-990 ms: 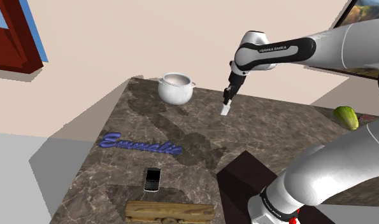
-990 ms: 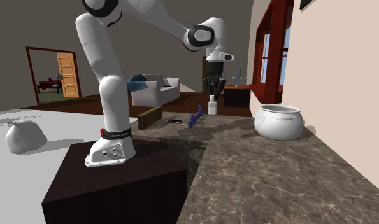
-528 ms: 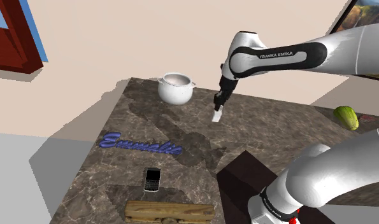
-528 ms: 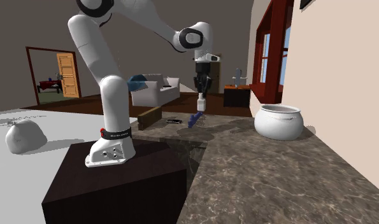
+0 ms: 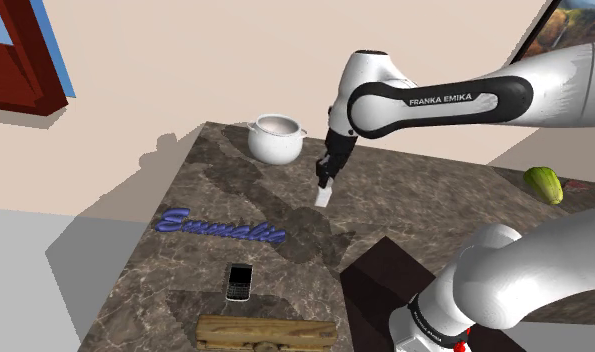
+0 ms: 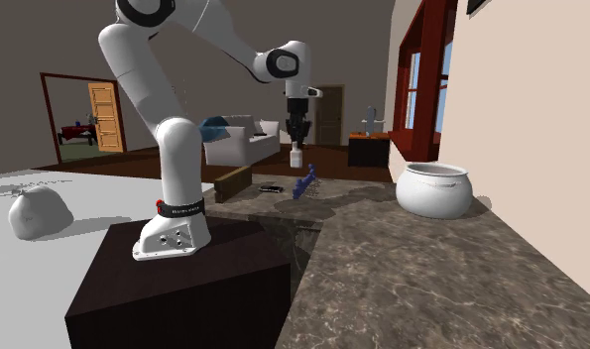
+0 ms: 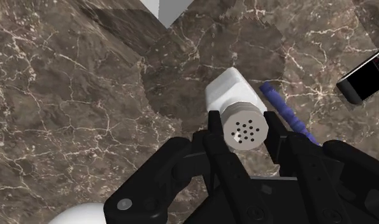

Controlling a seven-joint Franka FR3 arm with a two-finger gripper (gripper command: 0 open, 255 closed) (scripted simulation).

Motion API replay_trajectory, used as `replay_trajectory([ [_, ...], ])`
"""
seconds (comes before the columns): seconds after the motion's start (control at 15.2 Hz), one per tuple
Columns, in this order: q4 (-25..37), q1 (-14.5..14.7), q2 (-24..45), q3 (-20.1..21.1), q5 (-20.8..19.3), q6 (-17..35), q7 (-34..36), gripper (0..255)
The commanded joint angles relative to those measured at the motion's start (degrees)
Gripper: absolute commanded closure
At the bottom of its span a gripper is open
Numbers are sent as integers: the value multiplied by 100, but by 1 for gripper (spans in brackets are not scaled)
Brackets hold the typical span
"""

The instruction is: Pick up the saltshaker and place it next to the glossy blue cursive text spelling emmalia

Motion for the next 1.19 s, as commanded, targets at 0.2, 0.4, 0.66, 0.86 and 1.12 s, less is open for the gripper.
replay_trajectory([
  [0.2,20,287,6,453,216,-1,608,255],
  [0.4,-146,289,93,462,219,252,607,255],
  [0.66,-350,290,233,475,223,596,606,255],
  [0.86,-492,290,355,485,225,859,606,255],
  [1.12,-663,289,541,498,225,1216,608,255],
])
